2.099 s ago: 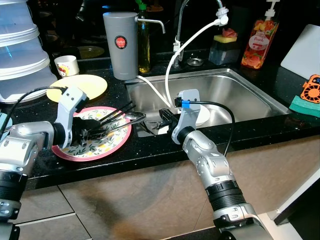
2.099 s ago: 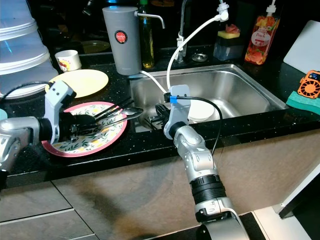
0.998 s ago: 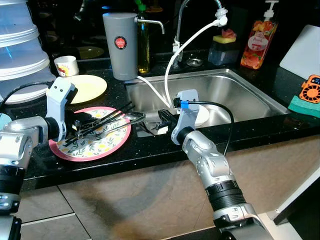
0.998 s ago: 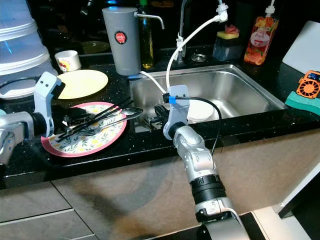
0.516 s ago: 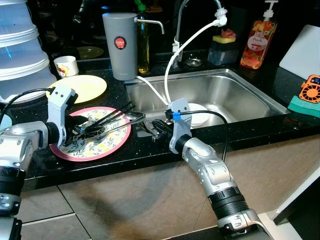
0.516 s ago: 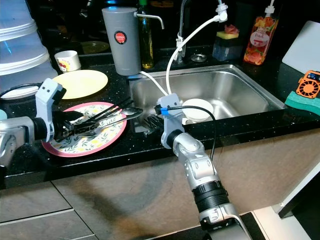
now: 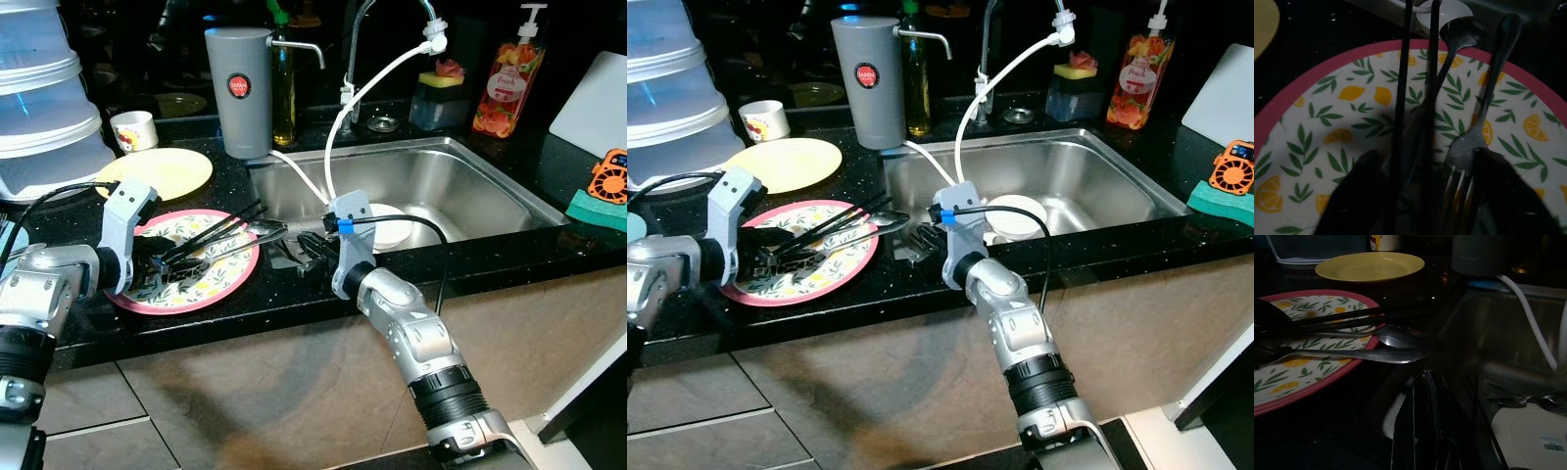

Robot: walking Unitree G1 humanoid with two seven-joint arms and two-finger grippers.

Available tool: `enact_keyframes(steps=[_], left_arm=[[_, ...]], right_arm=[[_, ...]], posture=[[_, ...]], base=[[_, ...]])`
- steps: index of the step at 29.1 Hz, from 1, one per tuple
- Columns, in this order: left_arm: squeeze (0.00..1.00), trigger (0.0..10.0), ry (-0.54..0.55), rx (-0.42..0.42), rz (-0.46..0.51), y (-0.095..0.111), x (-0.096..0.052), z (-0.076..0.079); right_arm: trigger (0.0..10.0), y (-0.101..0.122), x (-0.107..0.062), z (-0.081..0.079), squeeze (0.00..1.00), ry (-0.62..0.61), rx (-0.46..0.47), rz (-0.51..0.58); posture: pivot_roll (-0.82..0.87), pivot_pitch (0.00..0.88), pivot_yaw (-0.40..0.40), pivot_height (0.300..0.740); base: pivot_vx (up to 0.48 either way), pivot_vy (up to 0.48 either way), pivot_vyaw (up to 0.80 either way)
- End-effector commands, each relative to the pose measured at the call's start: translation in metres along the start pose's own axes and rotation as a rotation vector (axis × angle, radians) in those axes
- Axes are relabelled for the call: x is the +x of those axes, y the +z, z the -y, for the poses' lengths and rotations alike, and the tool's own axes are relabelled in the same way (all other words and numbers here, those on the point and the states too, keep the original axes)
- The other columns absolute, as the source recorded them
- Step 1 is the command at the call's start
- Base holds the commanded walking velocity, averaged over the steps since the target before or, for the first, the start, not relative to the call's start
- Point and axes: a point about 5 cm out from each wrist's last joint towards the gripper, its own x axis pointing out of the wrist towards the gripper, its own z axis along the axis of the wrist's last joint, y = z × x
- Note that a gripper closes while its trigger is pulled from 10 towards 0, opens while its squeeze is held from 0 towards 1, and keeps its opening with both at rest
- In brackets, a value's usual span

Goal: Kitchen organization

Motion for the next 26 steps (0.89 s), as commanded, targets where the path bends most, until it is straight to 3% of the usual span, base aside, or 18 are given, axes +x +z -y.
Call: enact_keyframes(steps=[1,17,26], left_arm=[[0.0,0.0,-0.001,-0.018,-0.077,-0.014,0.005,0.002],[0.0,0.0,0.043,0.004,-0.033,-0.008,0.002,-0.003],[0.0,0.0,0.171,0.048,0.083,0.012,-0.005,-0.018]], right_arm=[[10.0,-0.003,-0.002,-0.001,0.0,0.002,-0.004,-0.015],[10.0,-0.003,0.0,-0.002,0.0,-0.004,0.004,-0.014],[10.0,-0.001,0.0,0.002,0.0,-0.02,0.007,-0.003]], posture=[[0.05,0.049,0.038,0.74],[0.05,0.038,0.033,0.74],[0.05,0.031,0.027,0.74]], base=[[0.0,0.0,0.0],[0.0,0.0,0.0],[0.0,0.0,0.0]])
